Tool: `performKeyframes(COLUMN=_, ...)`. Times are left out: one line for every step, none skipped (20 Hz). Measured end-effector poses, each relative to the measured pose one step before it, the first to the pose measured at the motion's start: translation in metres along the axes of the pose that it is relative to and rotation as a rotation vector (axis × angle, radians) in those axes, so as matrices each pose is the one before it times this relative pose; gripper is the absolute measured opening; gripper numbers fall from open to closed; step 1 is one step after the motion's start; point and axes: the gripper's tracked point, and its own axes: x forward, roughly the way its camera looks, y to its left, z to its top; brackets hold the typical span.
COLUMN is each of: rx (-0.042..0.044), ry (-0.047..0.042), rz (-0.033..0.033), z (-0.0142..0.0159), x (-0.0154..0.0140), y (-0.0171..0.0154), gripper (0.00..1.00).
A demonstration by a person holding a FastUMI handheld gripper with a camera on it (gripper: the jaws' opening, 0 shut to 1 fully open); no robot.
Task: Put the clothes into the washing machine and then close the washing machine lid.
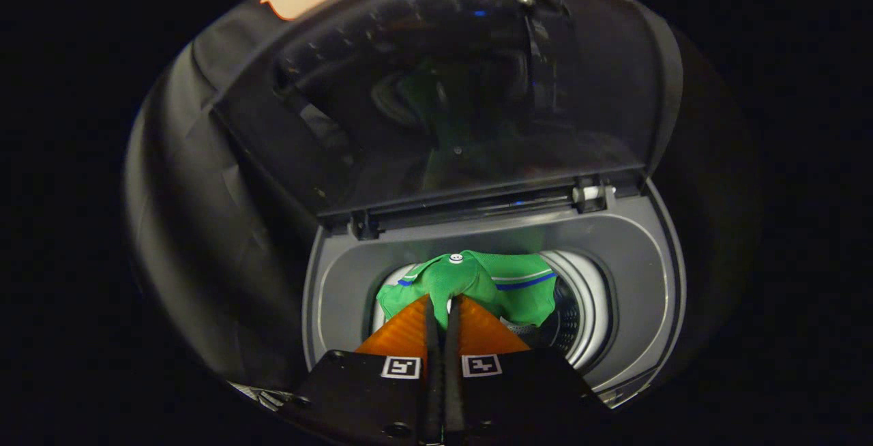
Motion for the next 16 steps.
performKeyframes(rx=-0.0006, ry=0.01587, rz=-0.00857, z=-0.00327, x=0.00715, y=-0.00453, gripper=0.09)
performKeyframes(rx=-0.00122, ry=0.00957, rz=-0.01031, z=-0.00192, x=0.00909, y=-0.00534, gripper=0.09)
performKeyframes(rx=-0.00261, ry=0.01609, rz=-0.01158, z=-0.00567, x=0.00925, y=-0.0047, gripper=0.09)
performKeyframes(rx=-0.00162, ry=0.01299, rz=-0.00681, z=-0.00277, x=0.00683, y=-0.00368, gripper=0.09)
performKeyframes(rx=-0.00383, ry=0.01328, rz=-0.01704, z=-0.00354, x=0.00579, y=-0.0051, gripper=0.09)
performKeyframes(rx=-0.00782, ry=0.01505, rz=-0.00968, z=-0.00308, x=0.00782, y=-0.0016, gripper=0.09)
performKeyframes(rx=-0.00543, ry=0.00934, rz=-0.01387, z=-0.00484, x=0.00528, y=-0.0031, gripper=0.09)
performKeyframes(rx=-0.005, ry=0.01172, rz=-0.00726, z=-0.00403, x=0.00387, y=-0.00015, gripper=0.09)
performKeyframes(rx=-0.00688, ry=0.00565, rz=-0.00663, z=-0.00265, x=0.00318, y=-0.0007, gripper=0.09)
performKeyframes(rx=-0.00244, ry=0.00293, rz=0.00349, z=-0.00107, x=0.00277, y=0.00063, gripper=0.09)
performKeyframes(rx=-0.00049, ry=0.00298, rz=0.00091, z=-0.00061, x=0.00064, y=0.00059, gripper=0.09)
performKeyframes(rx=-0.00008, ry=0.00105, rz=-0.00189, z=0.00048, x=0.00164, y=-0.00138, gripper=0.09)
performKeyframes(rx=0.00123, ry=0.00562, rz=0.00101, z=-0.00038, x=0.00252, y=0.0, gripper=0.09)
performKeyframes(rx=0.00051, ry=0.00673, rz=-0.00466, z=-0.001, x=0.00388, y=-0.00088, gripper=0.09)
performKeyframes(rx=-0.00154, ry=0.00212, rz=-0.01163, z=-0.00024, x=-0.00025, y=-0.00268, gripper=0.09)
performKeyframes(rx=0.00012, ry=0.00869, rz=-0.02544, z=-0.00087, x=0.00271, y=-0.0056, gripper=0.1)
